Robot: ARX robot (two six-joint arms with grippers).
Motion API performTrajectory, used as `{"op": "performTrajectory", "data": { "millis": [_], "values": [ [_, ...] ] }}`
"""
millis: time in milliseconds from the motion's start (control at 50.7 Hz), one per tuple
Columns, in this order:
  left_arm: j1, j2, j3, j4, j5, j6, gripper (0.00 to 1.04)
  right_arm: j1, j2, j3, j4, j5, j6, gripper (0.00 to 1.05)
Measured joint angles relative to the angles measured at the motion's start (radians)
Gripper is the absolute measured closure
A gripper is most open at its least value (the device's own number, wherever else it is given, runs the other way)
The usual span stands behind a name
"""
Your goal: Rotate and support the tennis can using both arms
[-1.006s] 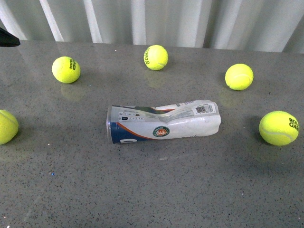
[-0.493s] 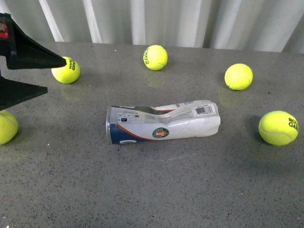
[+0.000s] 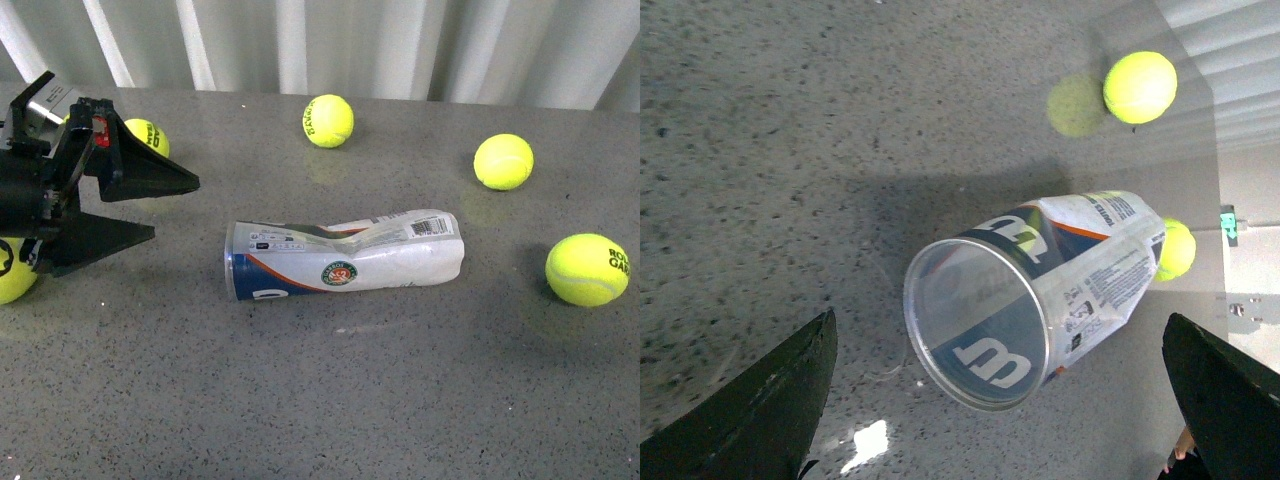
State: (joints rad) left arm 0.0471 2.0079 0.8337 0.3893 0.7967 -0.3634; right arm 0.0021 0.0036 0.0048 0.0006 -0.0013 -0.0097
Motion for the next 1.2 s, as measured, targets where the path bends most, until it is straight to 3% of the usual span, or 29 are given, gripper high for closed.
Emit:
{"op": "performTrajectory", "data": {
  "millis": [1204],
  "values": [
    [-0.208,0.117,0.027,0.203,-0.022,-0.196,0.07,0.000,0.000,0.000,0.000,0.000,0.000,0.07]
  ]
}}
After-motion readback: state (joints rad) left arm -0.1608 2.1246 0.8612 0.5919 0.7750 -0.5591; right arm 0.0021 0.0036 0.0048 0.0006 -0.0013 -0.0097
